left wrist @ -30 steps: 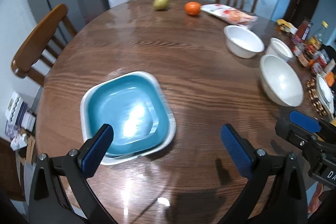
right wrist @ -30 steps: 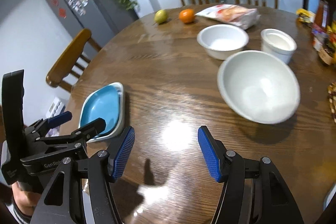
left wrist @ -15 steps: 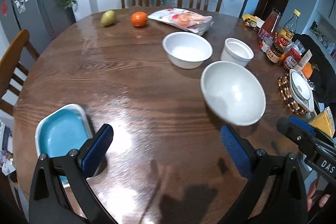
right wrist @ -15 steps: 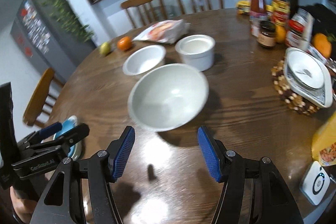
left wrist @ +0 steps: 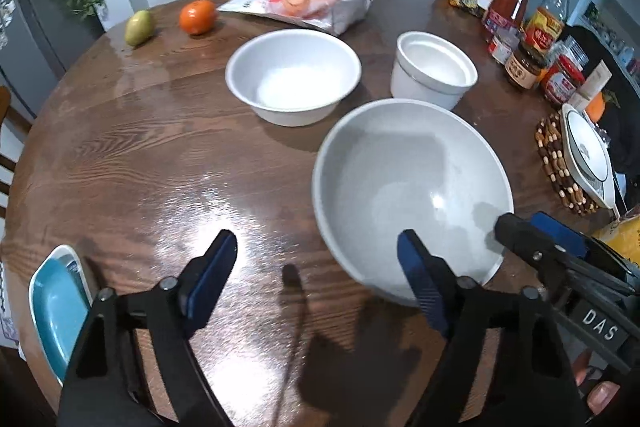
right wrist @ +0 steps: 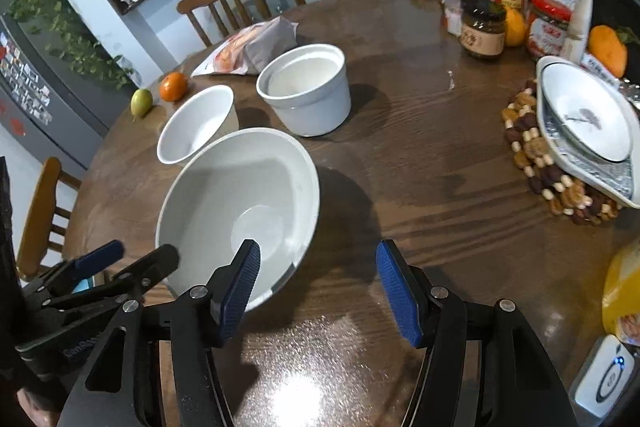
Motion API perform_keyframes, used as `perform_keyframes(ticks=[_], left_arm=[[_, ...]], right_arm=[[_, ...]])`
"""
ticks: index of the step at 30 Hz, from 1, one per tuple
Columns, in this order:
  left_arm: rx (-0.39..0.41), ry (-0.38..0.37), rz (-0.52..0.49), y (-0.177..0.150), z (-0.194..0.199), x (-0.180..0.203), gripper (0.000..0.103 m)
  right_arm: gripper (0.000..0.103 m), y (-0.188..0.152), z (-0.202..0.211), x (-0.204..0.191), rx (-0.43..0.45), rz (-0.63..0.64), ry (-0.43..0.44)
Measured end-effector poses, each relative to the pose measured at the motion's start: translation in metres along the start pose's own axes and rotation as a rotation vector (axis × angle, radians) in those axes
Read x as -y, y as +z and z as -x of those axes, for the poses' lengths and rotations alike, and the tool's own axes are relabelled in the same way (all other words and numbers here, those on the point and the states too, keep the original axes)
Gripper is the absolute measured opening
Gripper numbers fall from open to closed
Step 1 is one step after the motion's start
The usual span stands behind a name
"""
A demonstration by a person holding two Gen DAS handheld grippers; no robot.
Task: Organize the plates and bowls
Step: 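Move the right gripper to the large white bowl rim and grasp it, then lift the large white bowl with the right gripper and carry it beside the plate stack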
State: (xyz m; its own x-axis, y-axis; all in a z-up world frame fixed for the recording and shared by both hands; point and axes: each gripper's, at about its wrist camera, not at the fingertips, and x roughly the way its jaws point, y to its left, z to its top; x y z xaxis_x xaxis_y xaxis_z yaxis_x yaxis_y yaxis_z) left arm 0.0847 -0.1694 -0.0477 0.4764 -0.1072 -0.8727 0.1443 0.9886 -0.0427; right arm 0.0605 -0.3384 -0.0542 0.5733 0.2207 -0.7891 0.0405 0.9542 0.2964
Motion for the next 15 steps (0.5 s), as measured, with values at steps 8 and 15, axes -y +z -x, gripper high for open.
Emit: perform_keyframes(ticks=[8,15], left_arm=[[-0.072,-0.046,0.0,0.008,-0.021,0.004,0.042],[-0.084,-0.05,-0.017,0.007,-0.028,0.006,0.026]], right_arm=[[0.022,0.006,-0.018,0.0,-0.039,0.022,0.044],[0.014,0.008,-0.024,-0.004,-0.056,0.049,0.06]])
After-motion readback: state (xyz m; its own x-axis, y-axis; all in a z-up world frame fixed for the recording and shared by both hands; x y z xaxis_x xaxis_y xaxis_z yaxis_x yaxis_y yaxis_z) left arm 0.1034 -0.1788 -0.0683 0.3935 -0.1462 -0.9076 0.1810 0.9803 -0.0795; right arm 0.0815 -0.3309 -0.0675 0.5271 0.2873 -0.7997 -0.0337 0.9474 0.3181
